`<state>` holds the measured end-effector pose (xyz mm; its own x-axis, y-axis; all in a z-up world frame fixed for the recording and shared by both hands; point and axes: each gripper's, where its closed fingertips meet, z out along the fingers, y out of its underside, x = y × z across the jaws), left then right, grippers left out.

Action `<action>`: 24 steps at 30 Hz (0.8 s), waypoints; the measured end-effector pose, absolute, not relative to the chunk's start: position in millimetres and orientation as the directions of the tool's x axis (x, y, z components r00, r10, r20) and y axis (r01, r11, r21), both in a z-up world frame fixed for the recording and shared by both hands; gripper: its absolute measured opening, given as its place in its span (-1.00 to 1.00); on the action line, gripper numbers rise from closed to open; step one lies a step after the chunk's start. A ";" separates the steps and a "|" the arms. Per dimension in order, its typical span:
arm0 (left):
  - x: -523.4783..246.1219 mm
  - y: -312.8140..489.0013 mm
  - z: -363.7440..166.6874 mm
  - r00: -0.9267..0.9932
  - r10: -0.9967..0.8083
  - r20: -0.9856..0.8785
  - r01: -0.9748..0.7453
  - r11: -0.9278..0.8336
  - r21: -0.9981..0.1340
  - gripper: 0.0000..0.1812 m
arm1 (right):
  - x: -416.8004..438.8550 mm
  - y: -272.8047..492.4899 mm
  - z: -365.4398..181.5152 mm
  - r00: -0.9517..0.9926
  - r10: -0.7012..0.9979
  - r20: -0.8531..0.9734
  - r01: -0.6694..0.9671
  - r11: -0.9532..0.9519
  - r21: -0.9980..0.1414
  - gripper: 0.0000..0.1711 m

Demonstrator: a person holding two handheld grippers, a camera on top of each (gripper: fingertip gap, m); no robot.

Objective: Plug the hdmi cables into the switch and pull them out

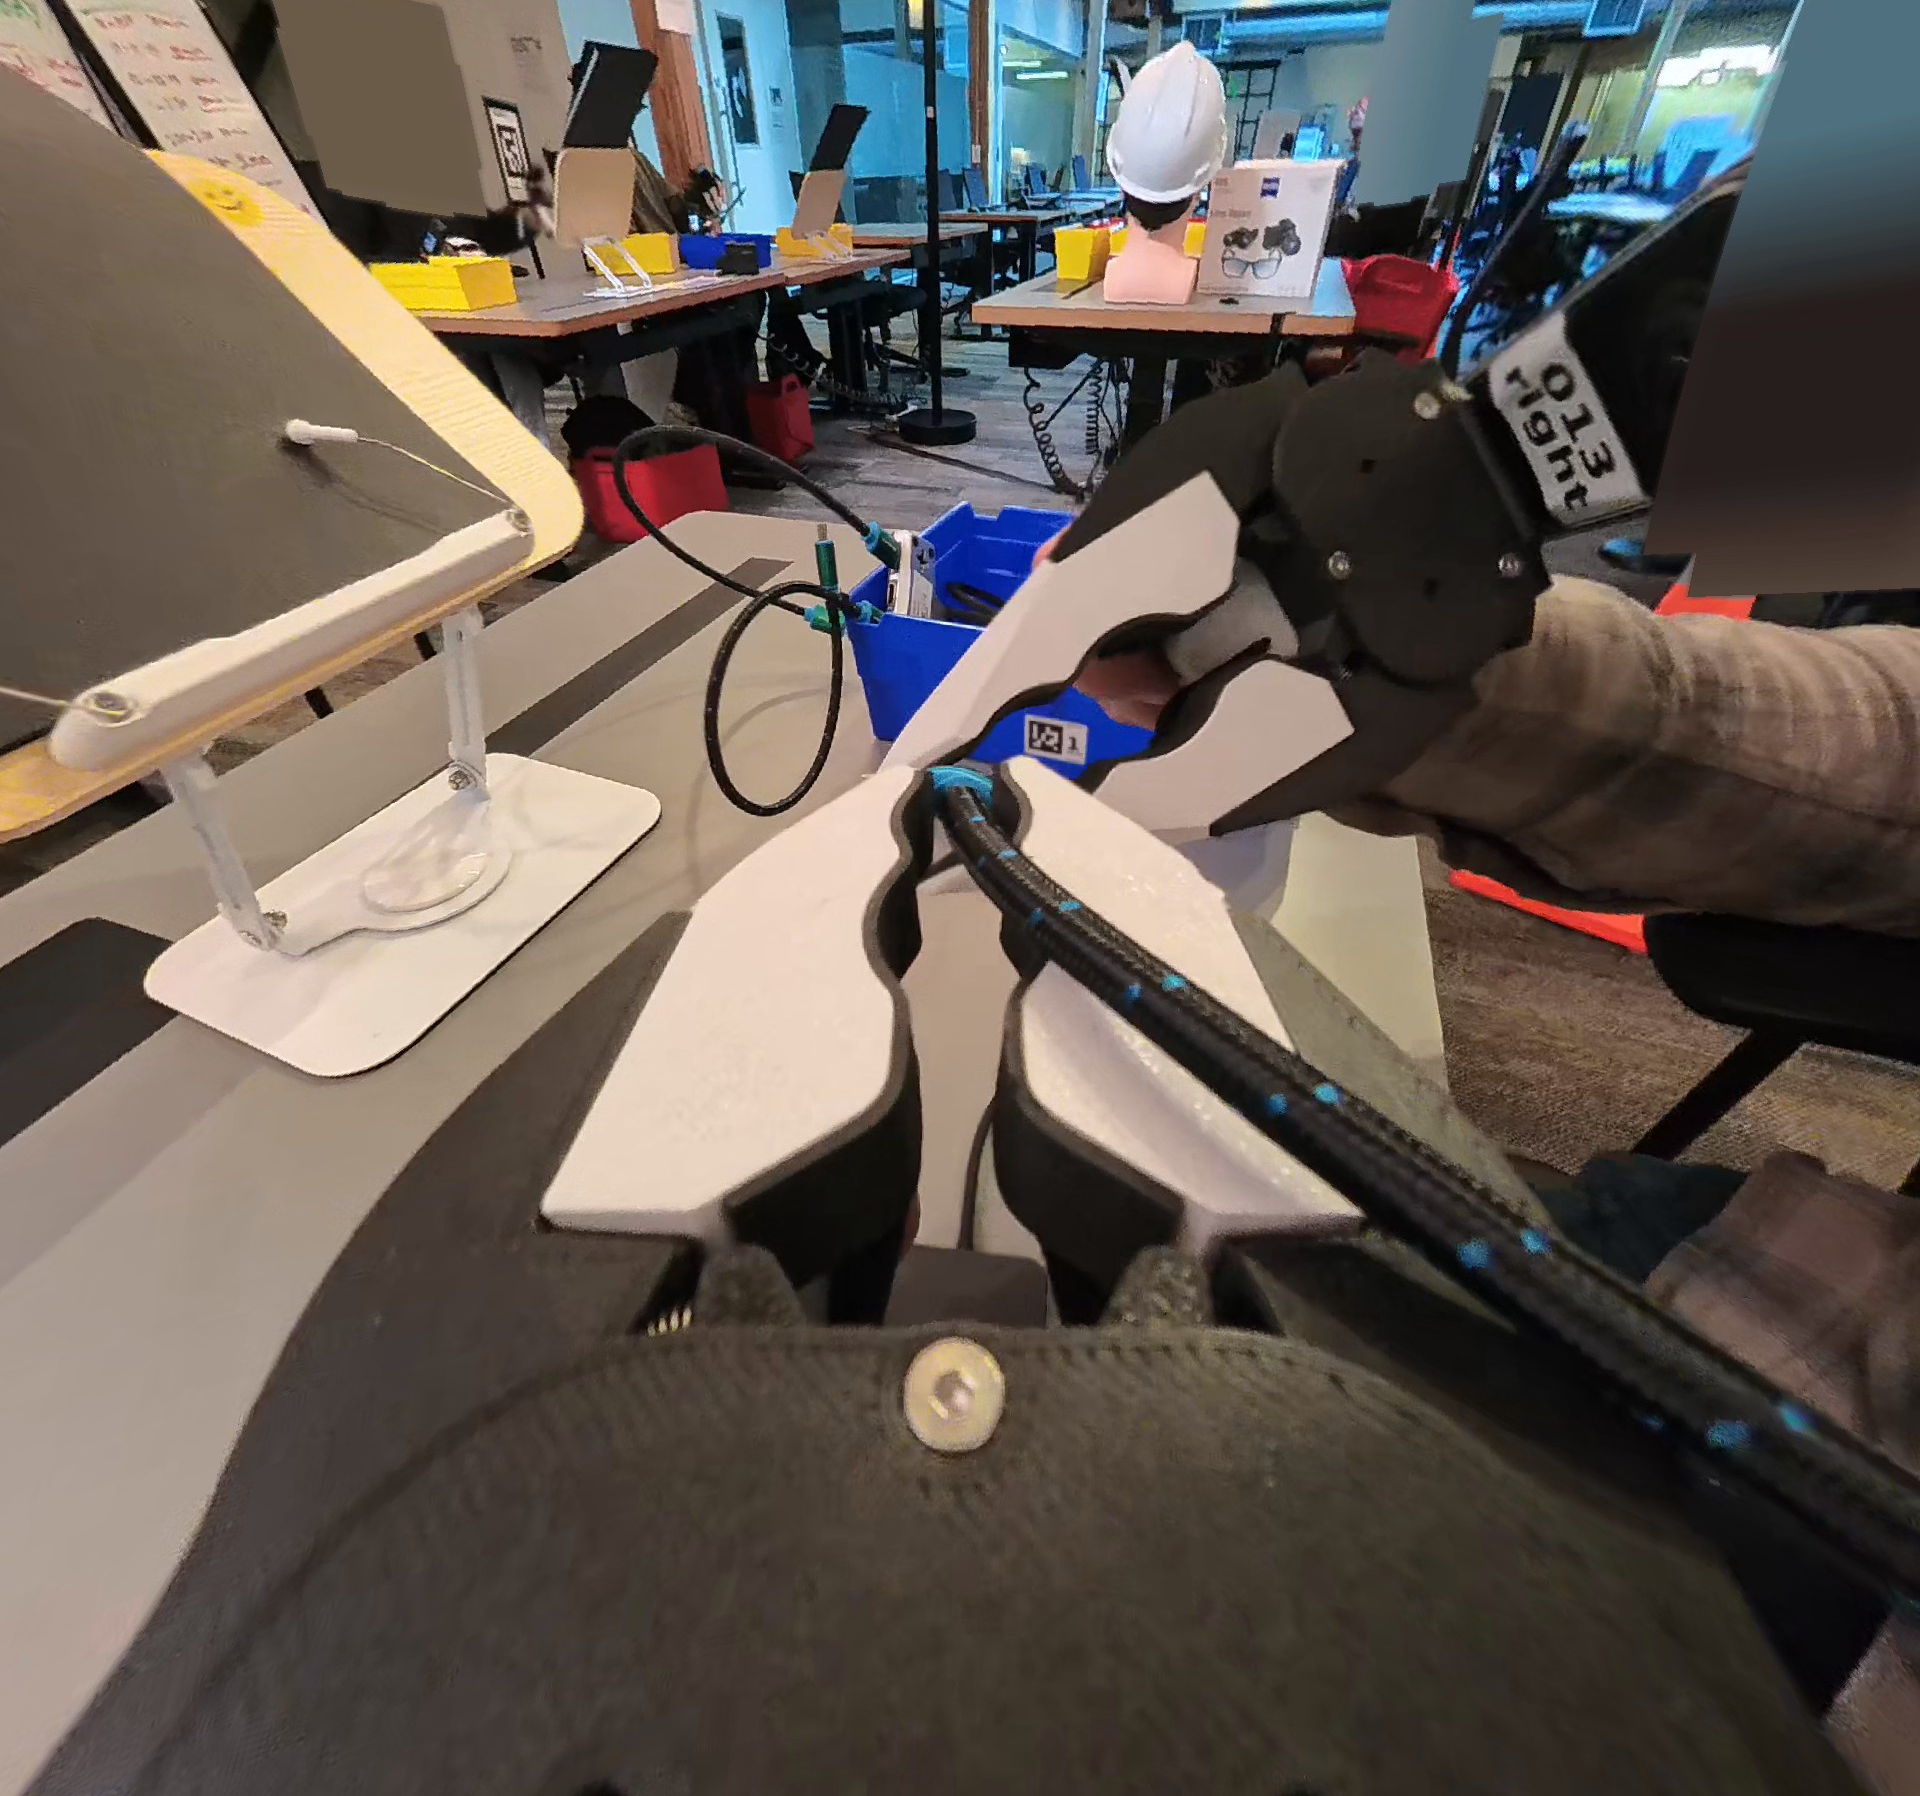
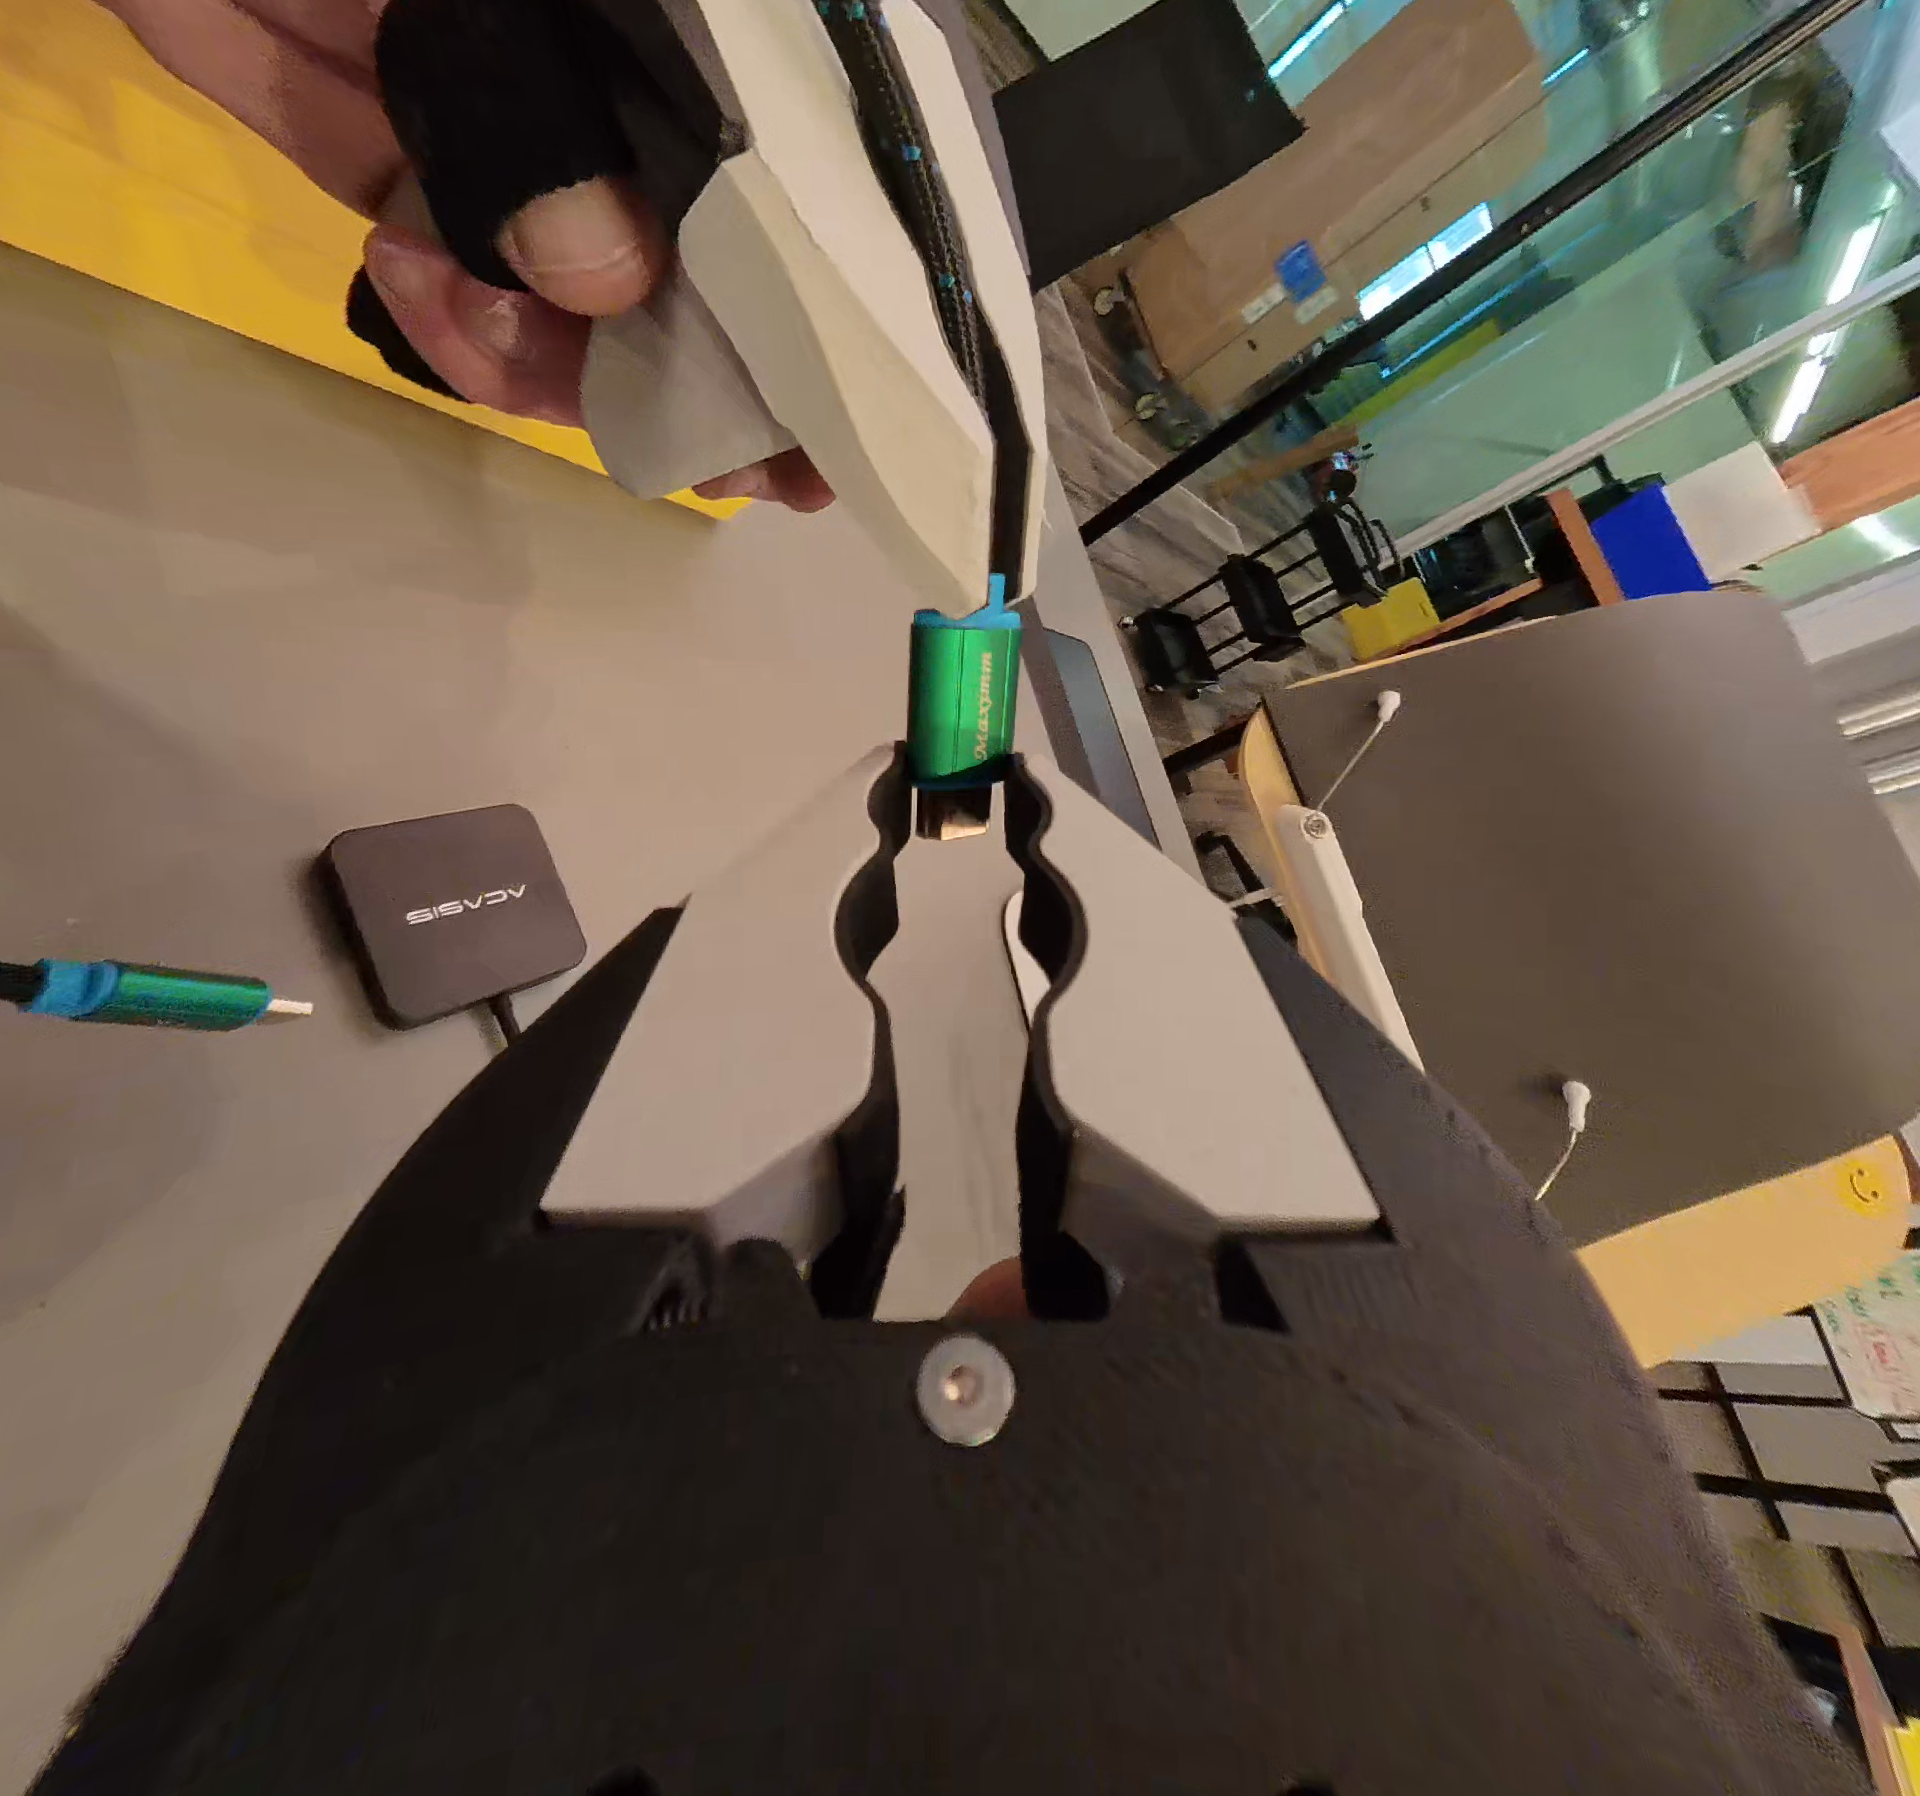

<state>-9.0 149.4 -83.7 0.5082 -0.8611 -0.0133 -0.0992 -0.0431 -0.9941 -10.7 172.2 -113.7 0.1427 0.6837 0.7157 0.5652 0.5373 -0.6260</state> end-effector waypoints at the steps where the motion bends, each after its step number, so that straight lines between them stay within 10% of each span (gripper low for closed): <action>1: -9.6 150.2 -84.1 0.511 -0.860 -0.009 -0.096 -0.047 -0.994 -0.90 | -11.2 172.5 -114.4 0.145 0.696 0.703 0.565 0.525 -0.636 -0.83; 24: 14.1 145.8 -109.2 0.497 -0.866 -0.060 -0.201 -0.047 -0.979 -0.70 | -9.6 156.1 -141.8 0.062 0.889 0.453 0.502 0.365 -0.784 -0.84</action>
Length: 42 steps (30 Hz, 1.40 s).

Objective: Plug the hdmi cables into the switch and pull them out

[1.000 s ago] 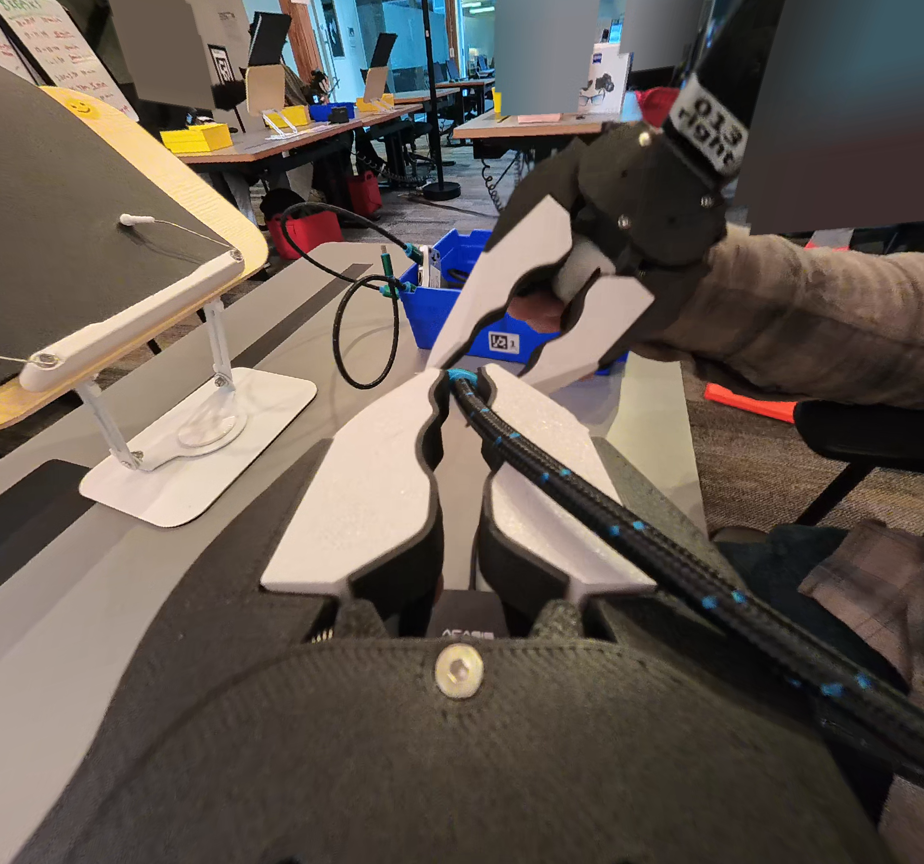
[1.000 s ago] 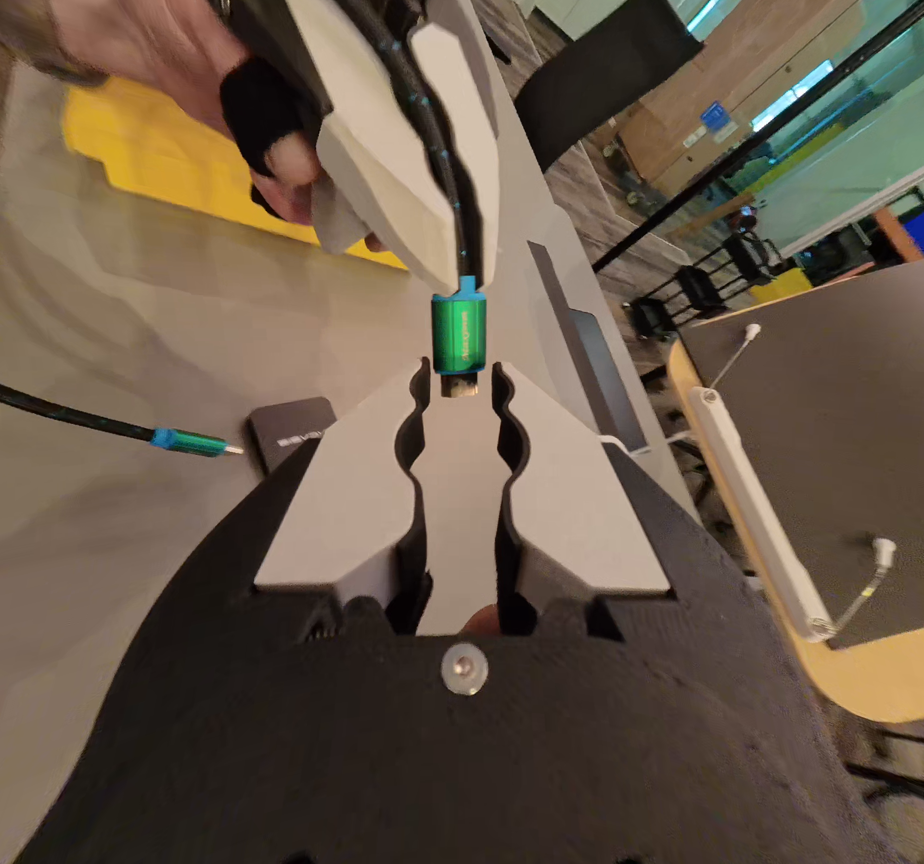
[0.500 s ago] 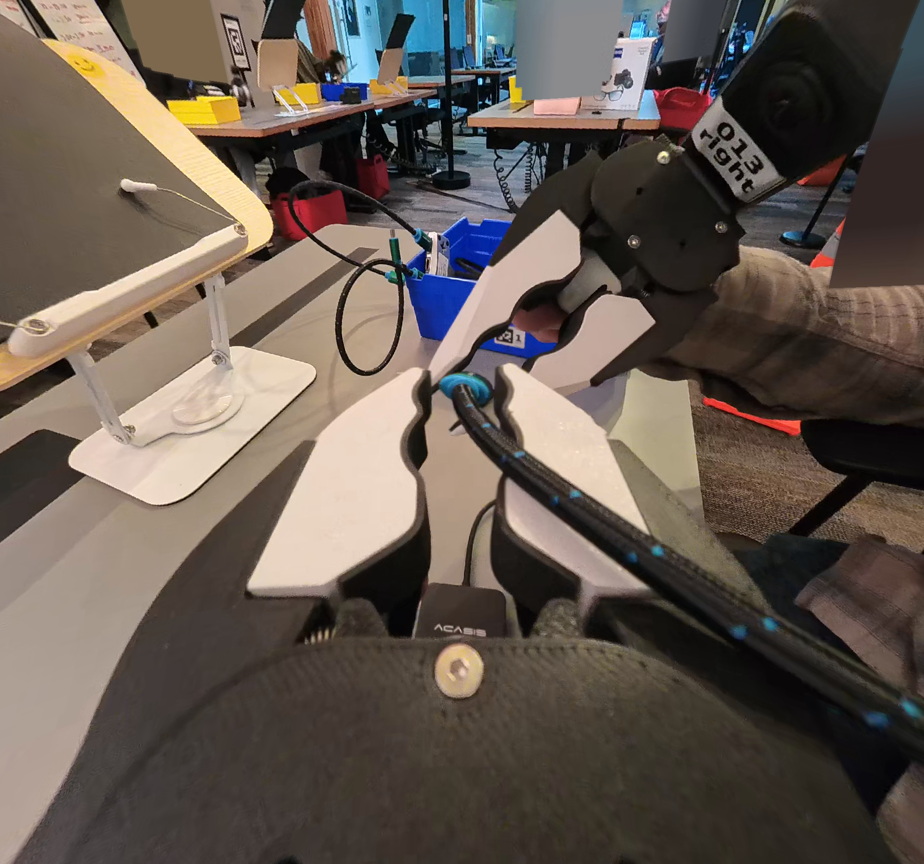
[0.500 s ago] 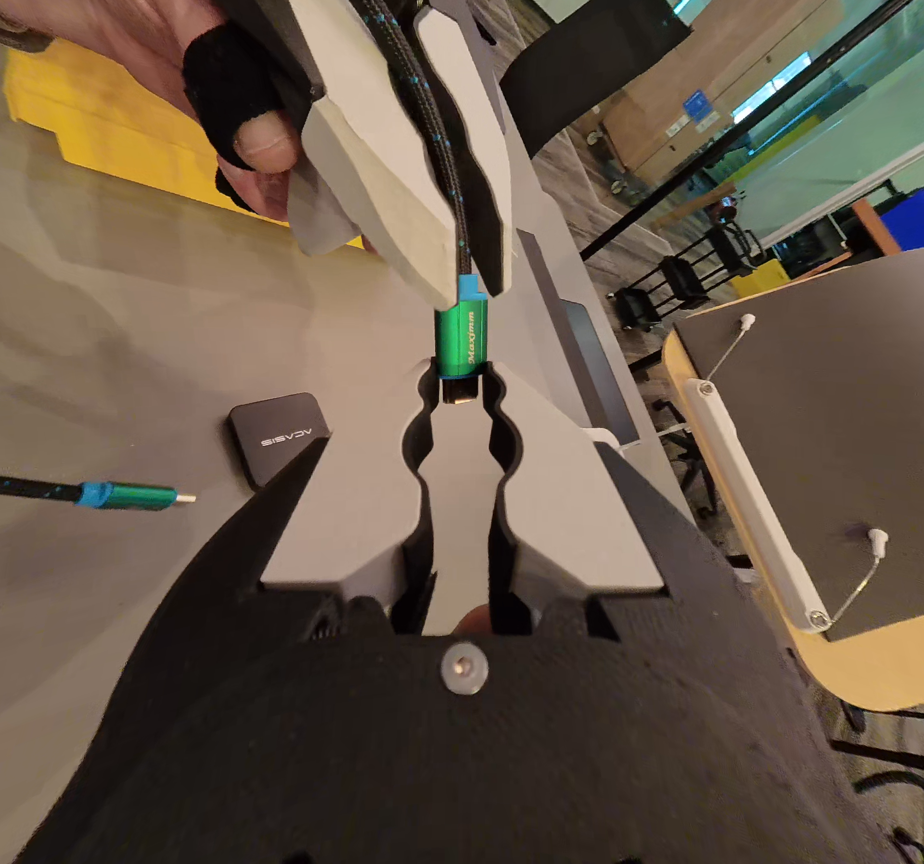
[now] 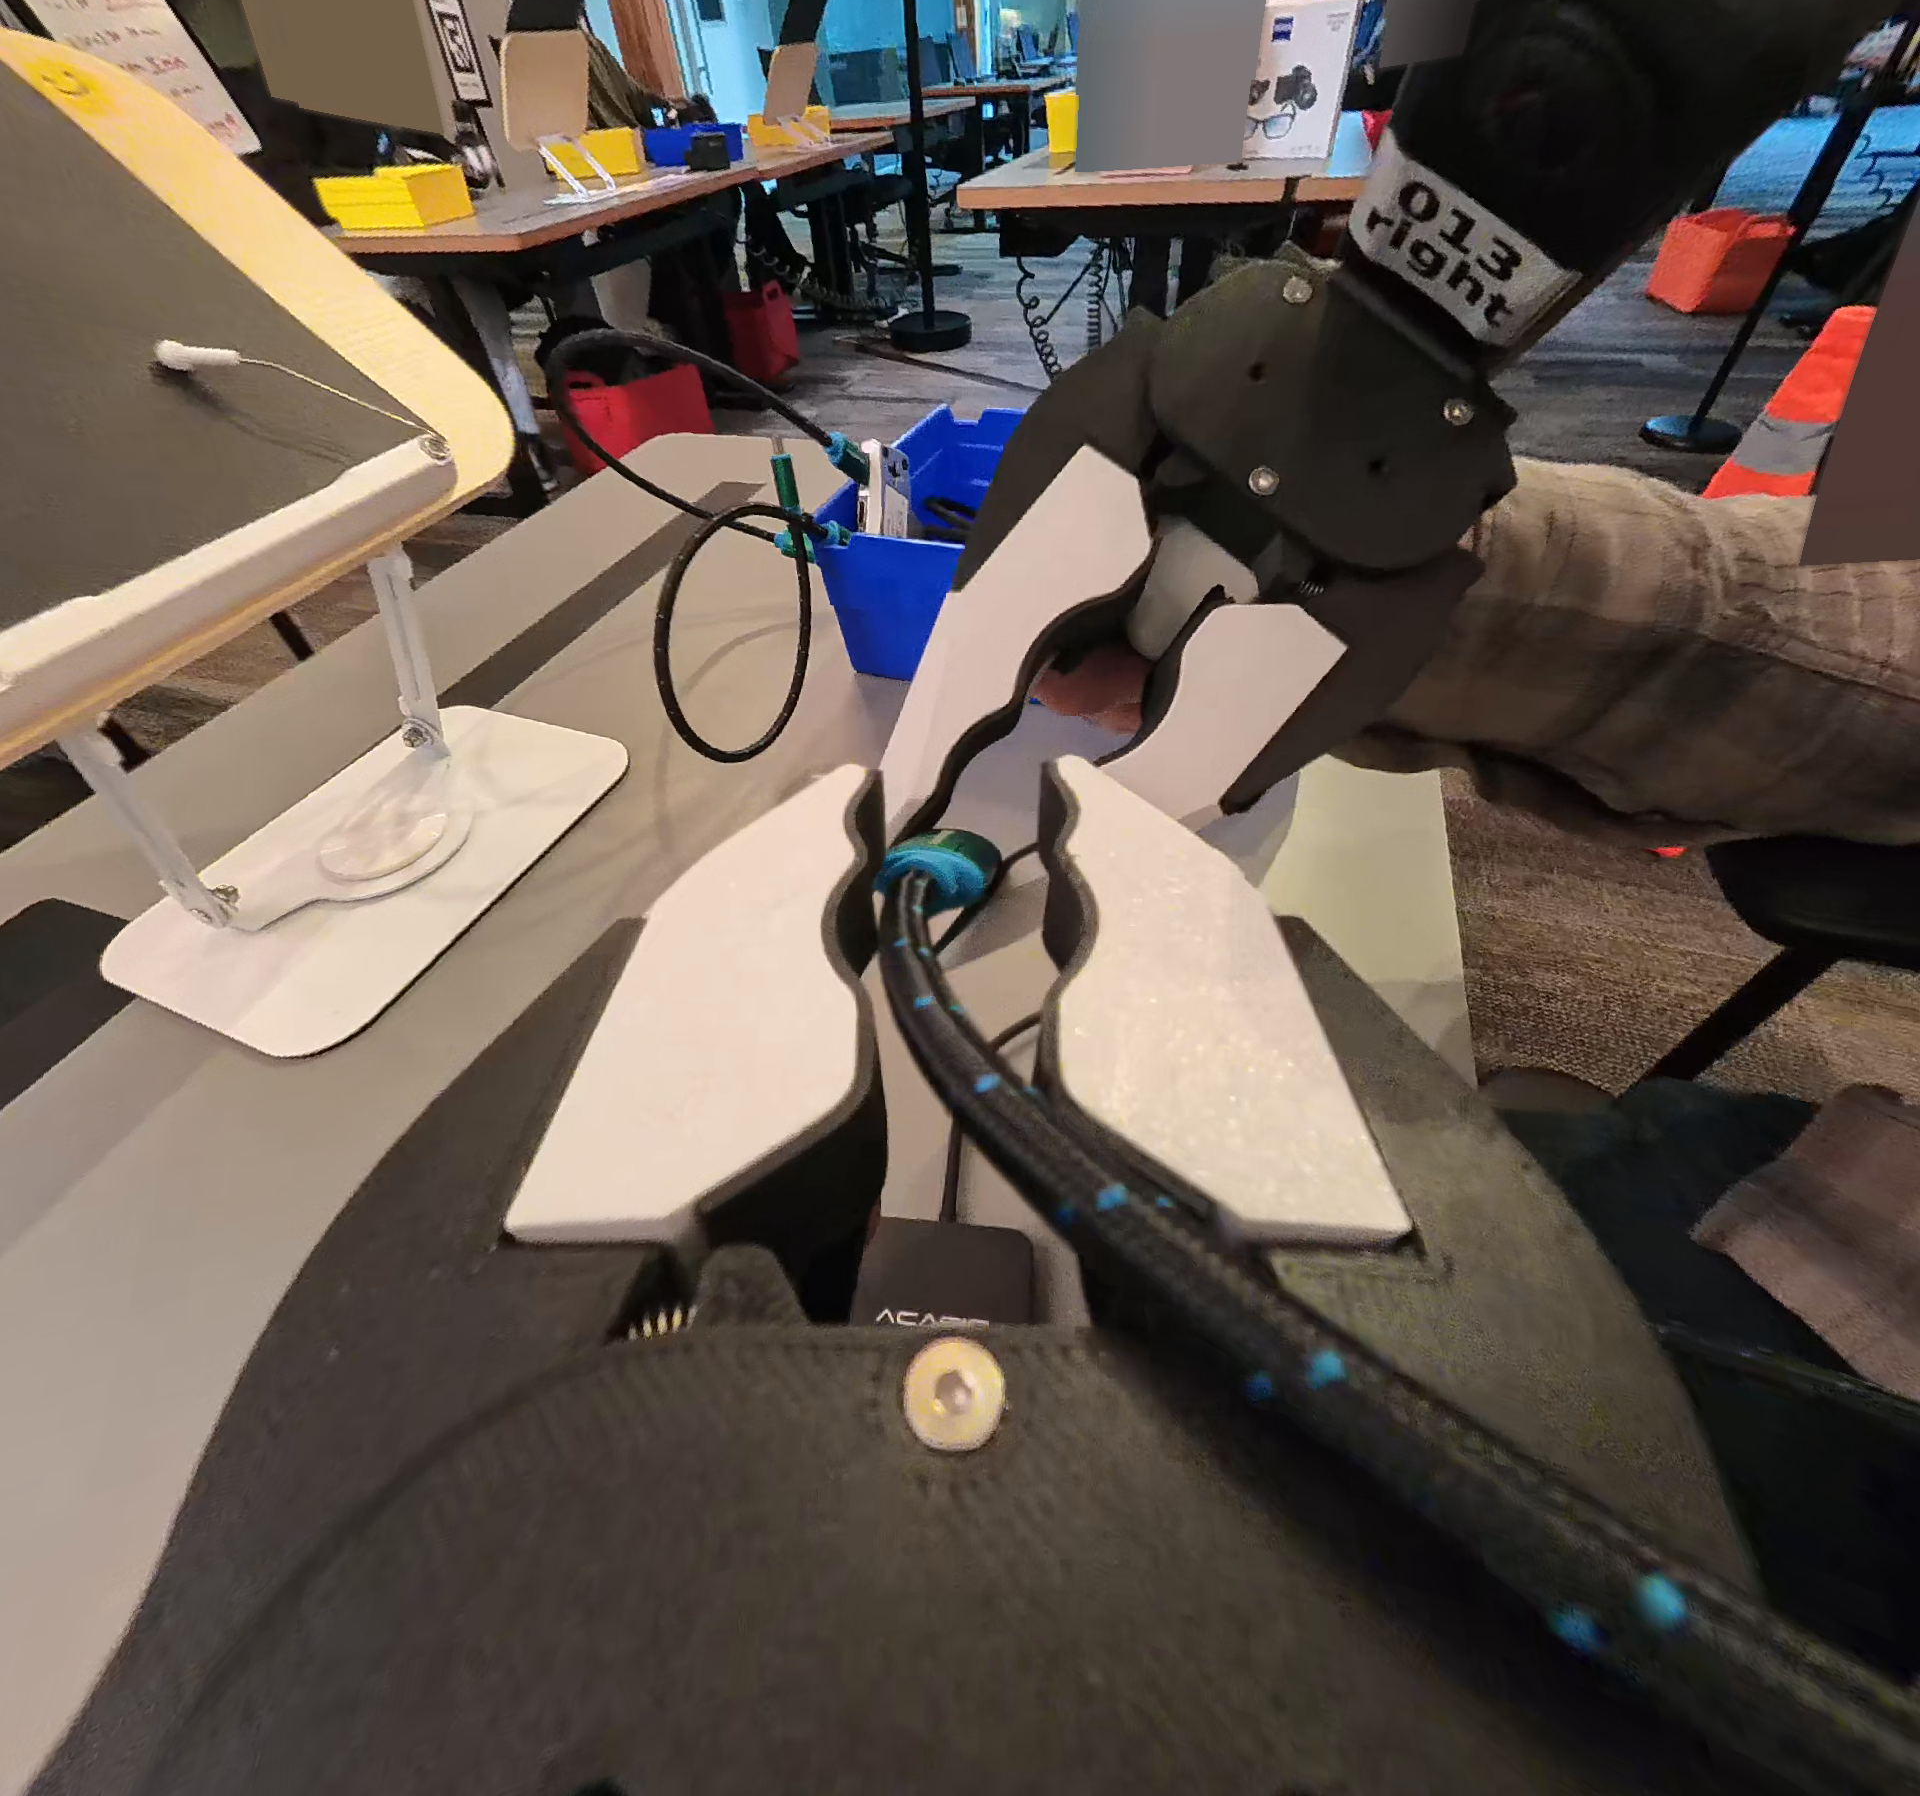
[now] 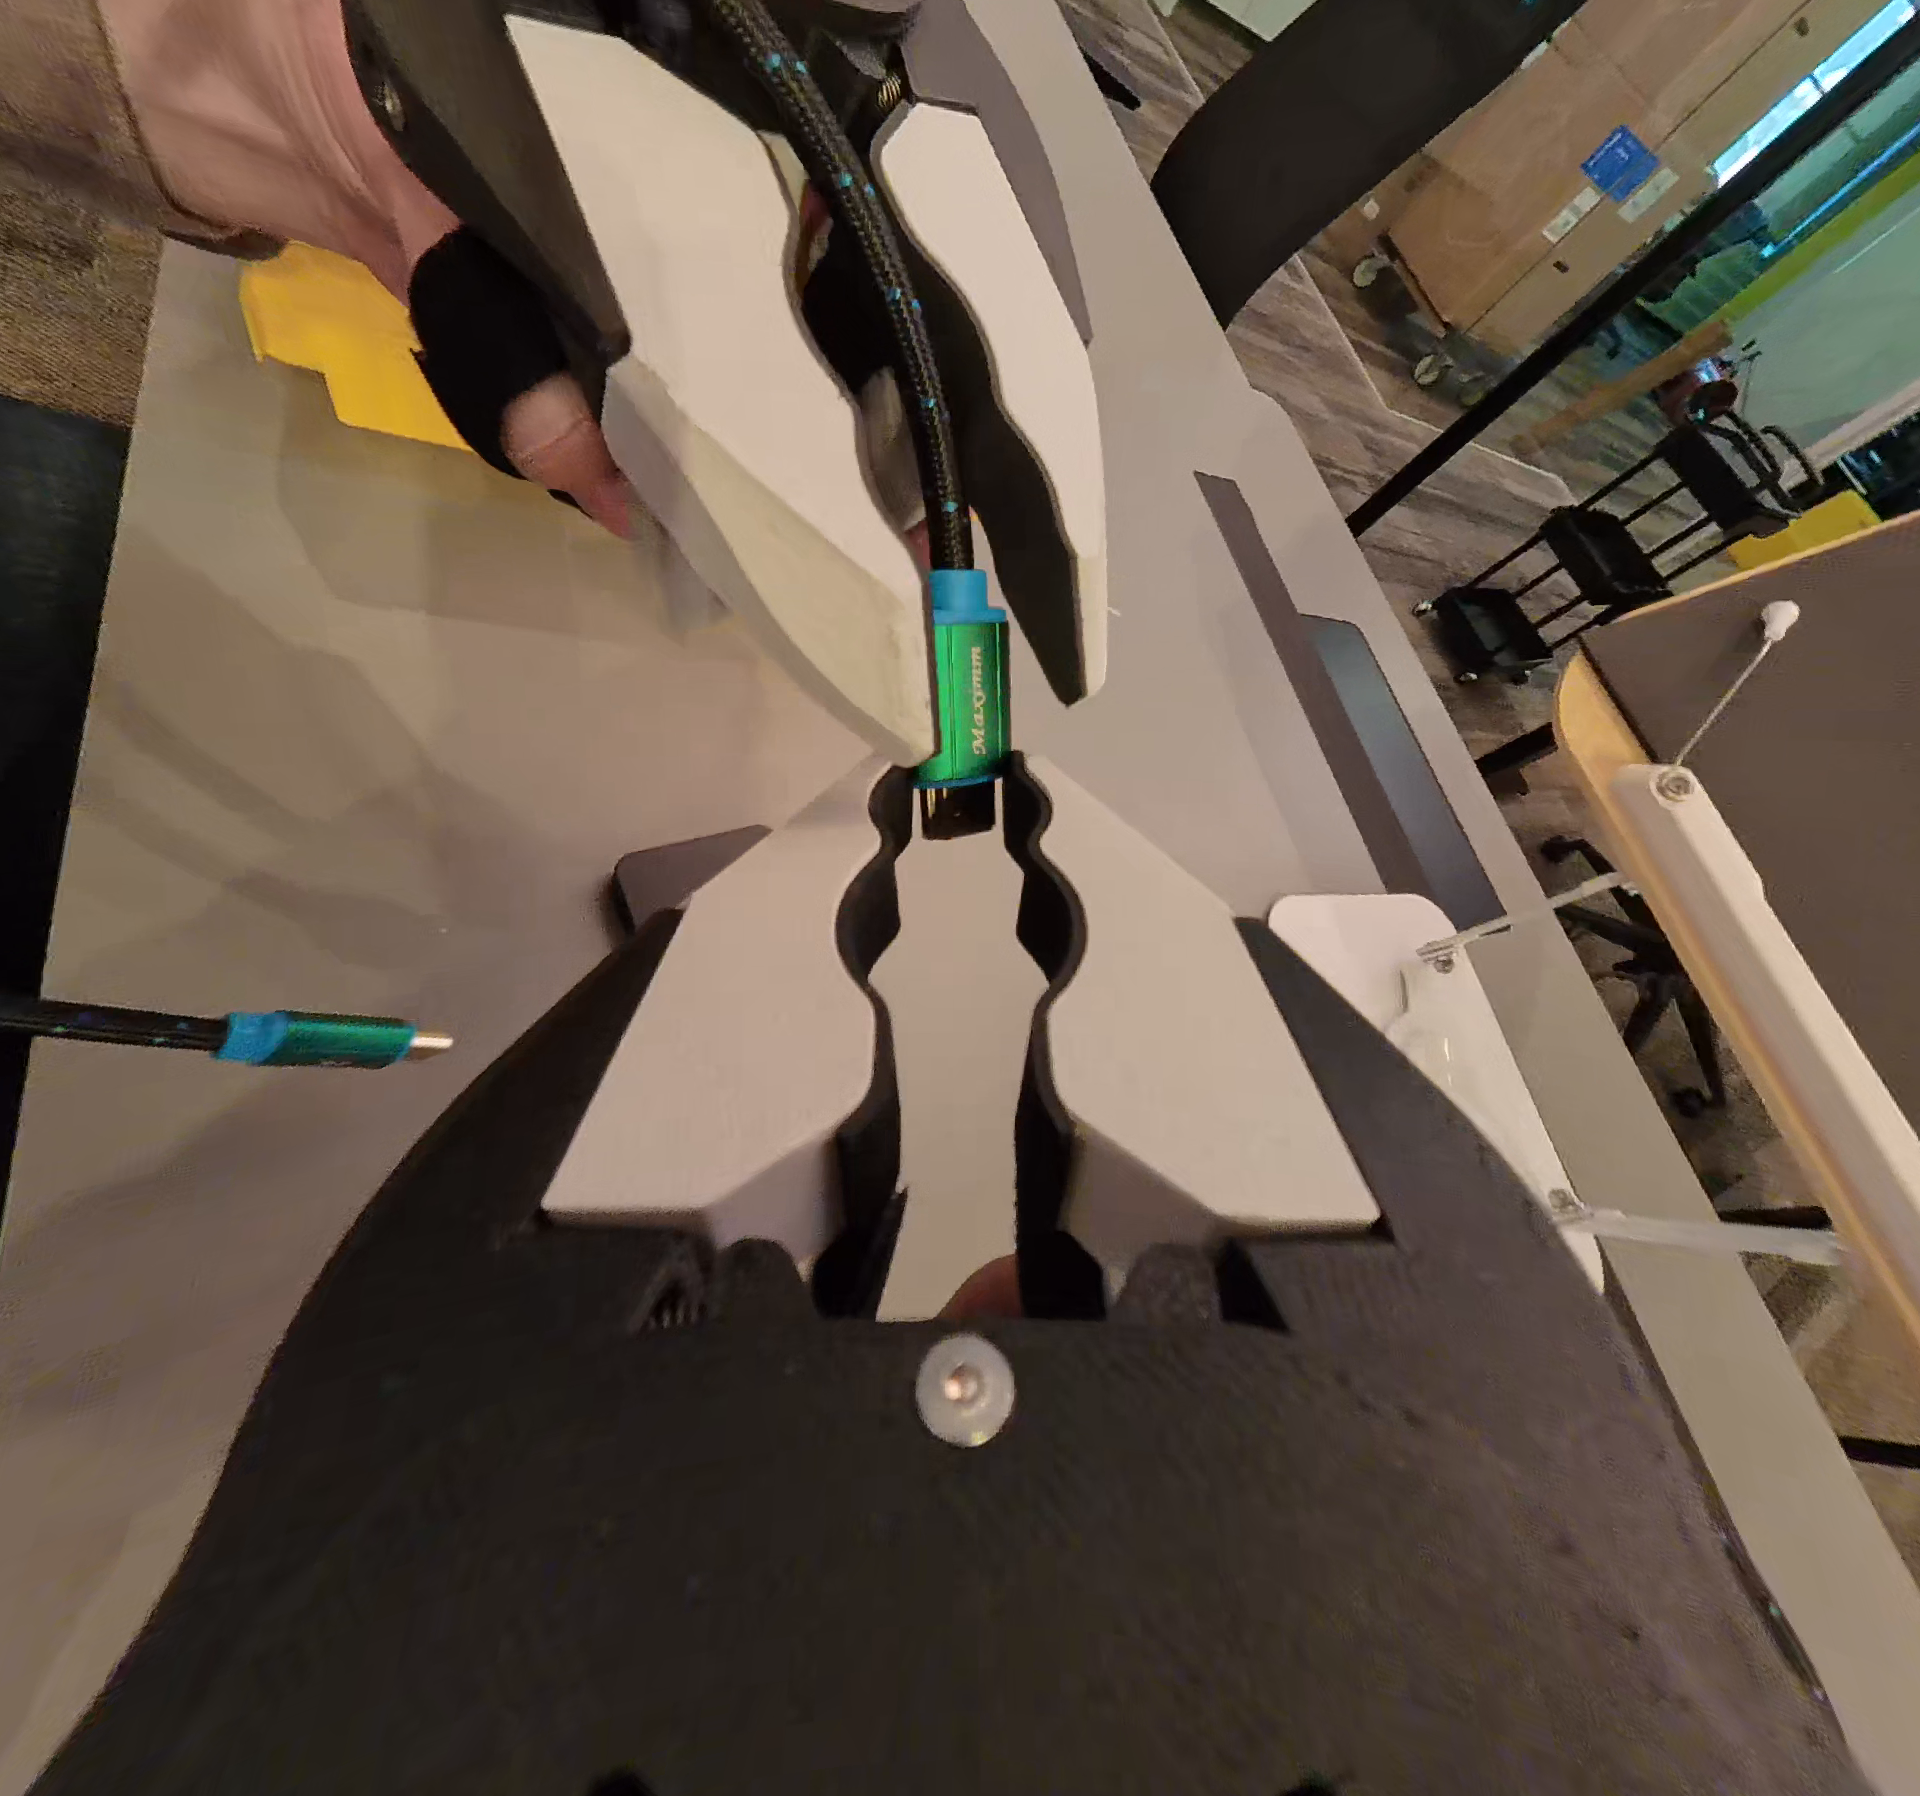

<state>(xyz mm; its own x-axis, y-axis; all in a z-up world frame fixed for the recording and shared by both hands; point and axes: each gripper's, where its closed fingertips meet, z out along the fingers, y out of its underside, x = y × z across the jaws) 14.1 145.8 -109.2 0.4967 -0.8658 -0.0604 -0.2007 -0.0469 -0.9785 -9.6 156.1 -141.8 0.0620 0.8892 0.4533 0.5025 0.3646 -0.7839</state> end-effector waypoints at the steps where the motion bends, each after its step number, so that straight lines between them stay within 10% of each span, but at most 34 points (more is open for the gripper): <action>1: 16.9 145.5 -110.4 0.494 -0.867 -0.068 -0.208 -0.042 -0.977 -0.70 | -7.4 156.4 -143.3 0.062 0.888 0.455 0.508 0.364 -0.781 -0.84; 42: 17.5 143.9 -129.2 0.447 -0.878 -0.172 -0.371 -0.006 -0.929 -0.76 | 4.7 155.1 -151.5 0.030 0.874 0.485 0.531 0.397 -0.748 -0.84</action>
<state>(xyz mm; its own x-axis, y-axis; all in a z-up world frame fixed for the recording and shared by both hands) 17.5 143.9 -129.2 0.4467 -0.8779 -0.1724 -0.3709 -0.0064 -0.9287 4.7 155.1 -151.5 0.0299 0.8741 0.4848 0.5312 0.3970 -0.7485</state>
